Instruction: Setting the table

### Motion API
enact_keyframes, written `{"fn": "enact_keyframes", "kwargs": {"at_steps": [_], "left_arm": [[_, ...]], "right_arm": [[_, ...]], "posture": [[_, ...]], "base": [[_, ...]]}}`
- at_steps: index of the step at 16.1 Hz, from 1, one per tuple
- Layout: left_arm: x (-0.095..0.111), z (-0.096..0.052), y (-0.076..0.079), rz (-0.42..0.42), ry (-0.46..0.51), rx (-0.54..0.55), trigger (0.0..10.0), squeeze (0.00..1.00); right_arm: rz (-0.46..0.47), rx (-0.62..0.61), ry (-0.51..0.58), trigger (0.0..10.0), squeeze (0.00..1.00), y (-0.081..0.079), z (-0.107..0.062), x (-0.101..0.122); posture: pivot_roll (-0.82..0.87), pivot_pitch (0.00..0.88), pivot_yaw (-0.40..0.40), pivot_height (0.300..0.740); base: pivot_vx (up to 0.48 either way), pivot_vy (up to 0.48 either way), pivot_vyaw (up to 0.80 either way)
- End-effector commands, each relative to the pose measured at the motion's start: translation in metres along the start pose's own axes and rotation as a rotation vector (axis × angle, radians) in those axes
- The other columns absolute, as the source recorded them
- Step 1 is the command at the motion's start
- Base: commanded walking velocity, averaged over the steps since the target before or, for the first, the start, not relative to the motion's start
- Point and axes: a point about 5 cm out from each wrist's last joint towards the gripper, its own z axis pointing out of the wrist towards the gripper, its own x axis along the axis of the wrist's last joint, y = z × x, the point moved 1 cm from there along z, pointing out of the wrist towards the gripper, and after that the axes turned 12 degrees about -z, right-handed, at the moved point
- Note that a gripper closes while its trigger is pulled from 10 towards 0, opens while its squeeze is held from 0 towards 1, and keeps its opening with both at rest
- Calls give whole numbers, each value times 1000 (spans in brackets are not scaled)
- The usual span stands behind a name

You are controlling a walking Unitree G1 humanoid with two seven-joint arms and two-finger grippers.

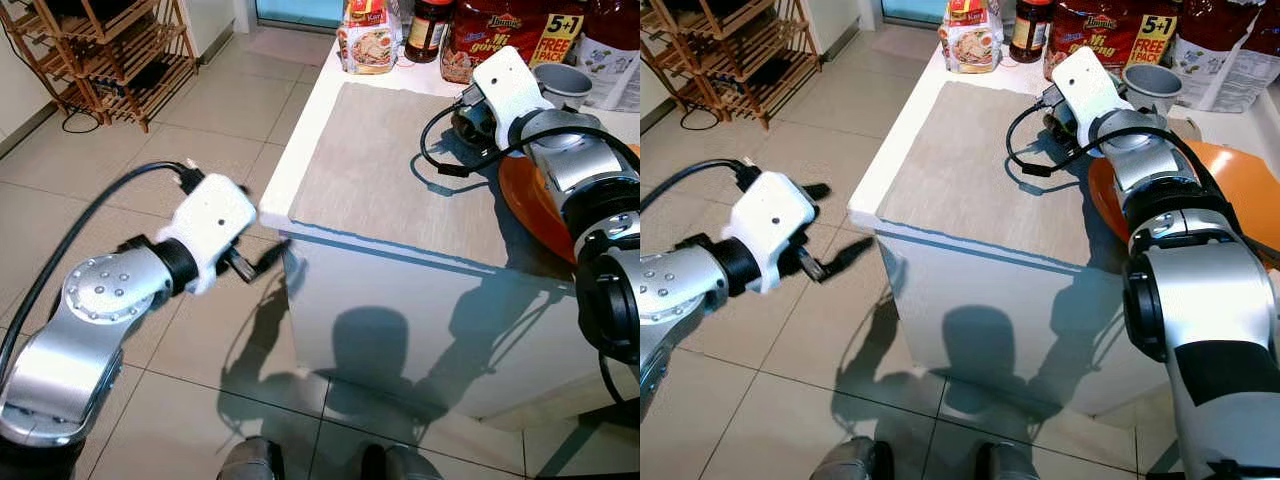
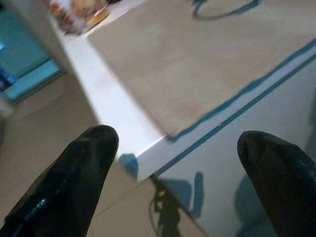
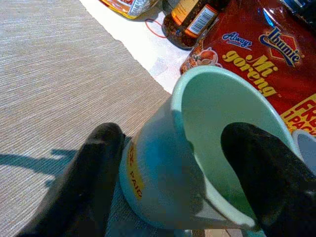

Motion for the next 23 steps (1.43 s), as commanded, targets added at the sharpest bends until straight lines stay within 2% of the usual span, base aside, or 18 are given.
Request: {"fn": "enact_keyframes", "kwargs": {"at_steps": [1,4,12,23], "left_arm": [[6,-2,6,3,32,-45,10000,0],[15,-2,10,-34,100,-86,10000,0],[22,-7,27,-87,146,-224,10000,0],[24,-7,27,-99,150,-238,10000,0]], "right_arm": [[-1,31,-30,0,0,-5,0,-8],[-6,30,-32,0,0,-4,0,-8],[5,10,-38,0,0,-2,0,-8],[0,1,-32,0,0,0,-1,-5]], "posture": [[145,134,-11,740],[145,132,-12,740],[147,133,-16,740],[149,119,-21,740]], "base": [[0,0,0],[0,0,0],[0,0,0],[0,0,0]]}}
